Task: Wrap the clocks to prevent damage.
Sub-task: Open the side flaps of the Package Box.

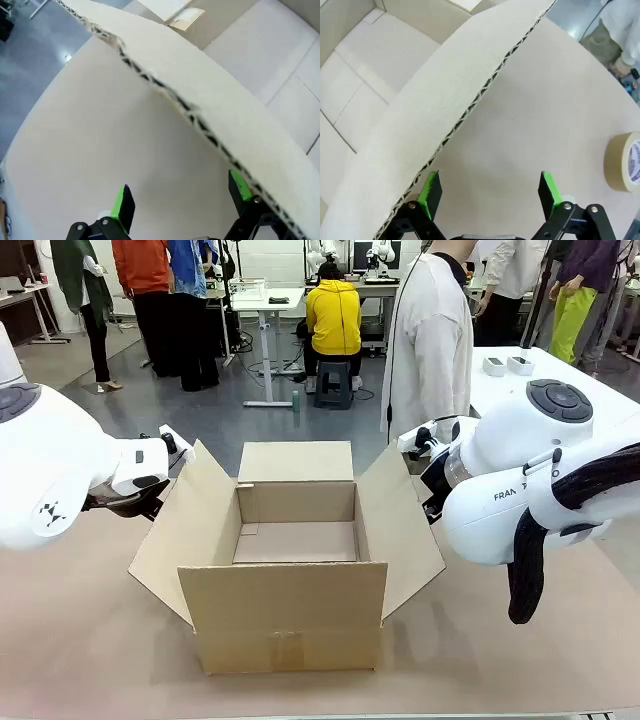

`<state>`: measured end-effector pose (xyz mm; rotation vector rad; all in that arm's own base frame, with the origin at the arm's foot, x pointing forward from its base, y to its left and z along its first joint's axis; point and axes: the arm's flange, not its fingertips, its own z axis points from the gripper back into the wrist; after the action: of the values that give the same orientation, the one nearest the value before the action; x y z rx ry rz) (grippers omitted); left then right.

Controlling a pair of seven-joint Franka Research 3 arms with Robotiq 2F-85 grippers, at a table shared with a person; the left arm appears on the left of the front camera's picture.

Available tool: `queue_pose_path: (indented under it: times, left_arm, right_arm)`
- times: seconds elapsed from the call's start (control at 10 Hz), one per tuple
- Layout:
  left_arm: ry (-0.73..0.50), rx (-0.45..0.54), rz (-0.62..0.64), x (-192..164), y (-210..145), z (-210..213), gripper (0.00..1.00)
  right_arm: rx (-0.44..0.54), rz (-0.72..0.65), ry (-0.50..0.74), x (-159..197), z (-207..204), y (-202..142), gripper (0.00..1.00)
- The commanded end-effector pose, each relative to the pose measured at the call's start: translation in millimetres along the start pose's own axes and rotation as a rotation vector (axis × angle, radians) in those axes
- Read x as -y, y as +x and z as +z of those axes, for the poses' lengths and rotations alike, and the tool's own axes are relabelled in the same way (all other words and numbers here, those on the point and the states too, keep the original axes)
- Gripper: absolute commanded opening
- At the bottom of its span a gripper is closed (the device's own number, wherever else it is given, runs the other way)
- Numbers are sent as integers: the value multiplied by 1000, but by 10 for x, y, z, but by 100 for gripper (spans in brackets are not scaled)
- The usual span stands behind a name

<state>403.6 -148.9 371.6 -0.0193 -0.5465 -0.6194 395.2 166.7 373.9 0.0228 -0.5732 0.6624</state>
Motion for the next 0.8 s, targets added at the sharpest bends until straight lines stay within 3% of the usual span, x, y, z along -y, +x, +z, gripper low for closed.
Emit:
queue_pose_path:
  times: [0.0,0.7]
  left_arm:
    - [0,0,0,1,0,0,100]
    - [0,0,0,1,0,0,100]
  right_arm:
    - [0,0,0,0,0,0,100]
    - [0,0,0,0,0,0,100]
